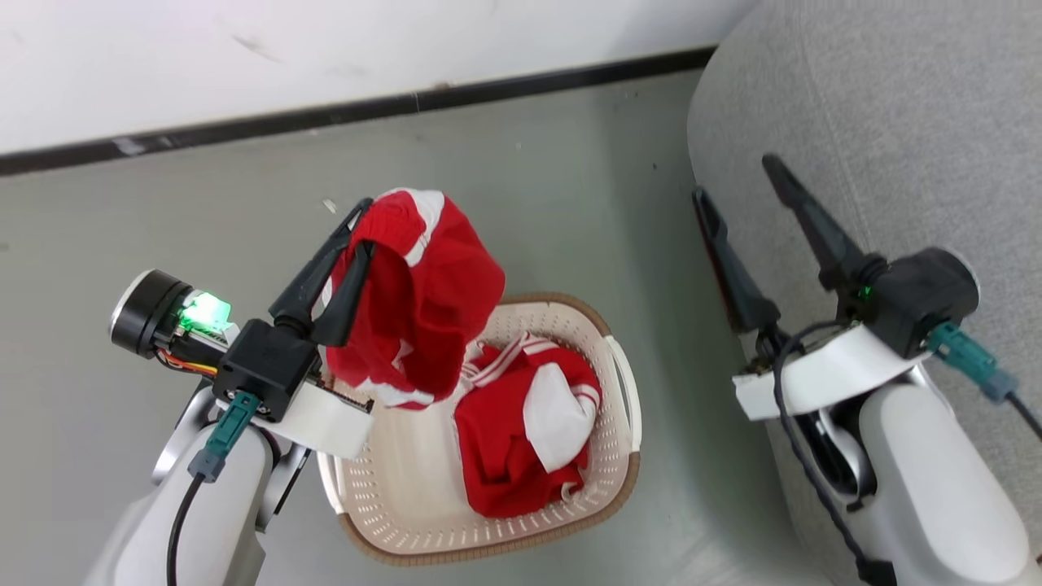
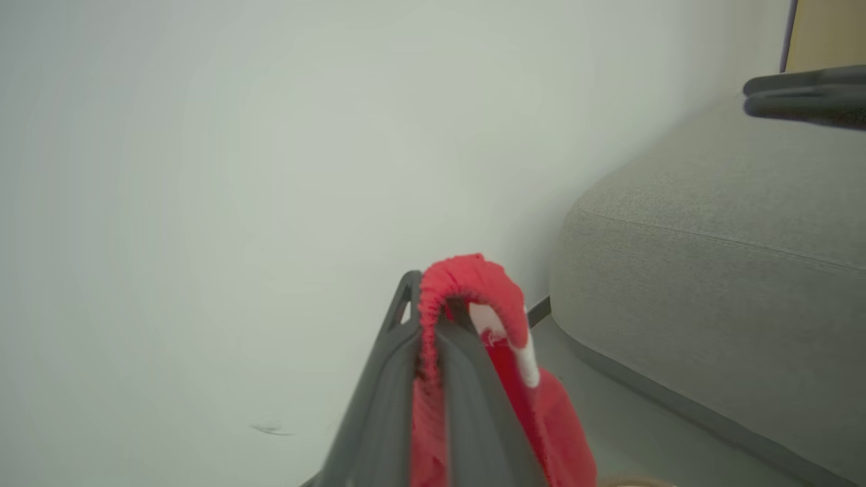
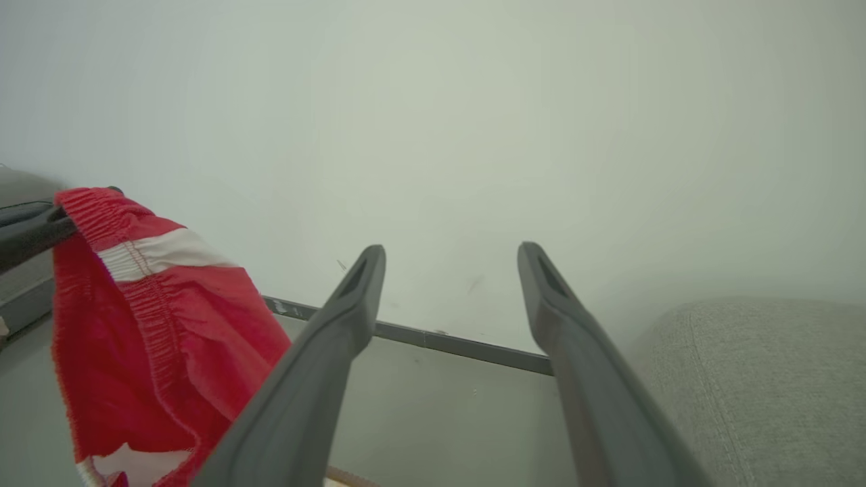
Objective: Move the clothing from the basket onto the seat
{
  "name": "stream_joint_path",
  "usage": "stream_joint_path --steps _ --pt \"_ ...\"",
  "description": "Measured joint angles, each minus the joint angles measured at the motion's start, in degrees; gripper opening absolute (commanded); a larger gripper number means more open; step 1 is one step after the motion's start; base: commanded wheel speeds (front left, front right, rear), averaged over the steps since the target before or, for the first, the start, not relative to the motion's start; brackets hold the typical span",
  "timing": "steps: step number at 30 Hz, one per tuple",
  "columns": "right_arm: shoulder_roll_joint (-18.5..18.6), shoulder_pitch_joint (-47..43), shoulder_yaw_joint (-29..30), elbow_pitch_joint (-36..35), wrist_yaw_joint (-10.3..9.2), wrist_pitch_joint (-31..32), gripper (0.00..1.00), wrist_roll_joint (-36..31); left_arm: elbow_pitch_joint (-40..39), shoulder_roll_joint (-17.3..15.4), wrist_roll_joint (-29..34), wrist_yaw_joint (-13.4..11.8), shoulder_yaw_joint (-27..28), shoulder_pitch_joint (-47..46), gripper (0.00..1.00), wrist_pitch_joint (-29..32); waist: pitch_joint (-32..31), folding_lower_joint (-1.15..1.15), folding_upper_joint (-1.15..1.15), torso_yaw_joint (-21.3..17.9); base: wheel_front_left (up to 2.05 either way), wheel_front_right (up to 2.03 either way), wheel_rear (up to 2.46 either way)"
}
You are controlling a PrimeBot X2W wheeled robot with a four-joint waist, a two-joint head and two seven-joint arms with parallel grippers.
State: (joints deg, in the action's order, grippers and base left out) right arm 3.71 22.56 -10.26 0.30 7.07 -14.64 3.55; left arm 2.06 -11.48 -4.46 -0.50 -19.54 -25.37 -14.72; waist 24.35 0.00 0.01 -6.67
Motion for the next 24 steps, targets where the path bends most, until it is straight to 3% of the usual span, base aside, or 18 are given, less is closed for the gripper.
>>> stream_joint_path --steps 9,24 --pt "2.9 -5.2 -6.3 2.7 0.00 0.0 1.00 0.7 1.5 -1.7 -0.6 4.6 -2.1 0.3 0.00 0.0 -6.7 0.00 0.00 1.4 0.00 0.00 0.00" --pt "7.2 -10.0 -15.4 5.8 0.01 0.0 1.00 3.2 2.5 -2.2 -2.1 7.0 -8.4 -0.1 0.00 0.1 -15.5 0.00 0.00 2.8 0.00 0.00 0.00"
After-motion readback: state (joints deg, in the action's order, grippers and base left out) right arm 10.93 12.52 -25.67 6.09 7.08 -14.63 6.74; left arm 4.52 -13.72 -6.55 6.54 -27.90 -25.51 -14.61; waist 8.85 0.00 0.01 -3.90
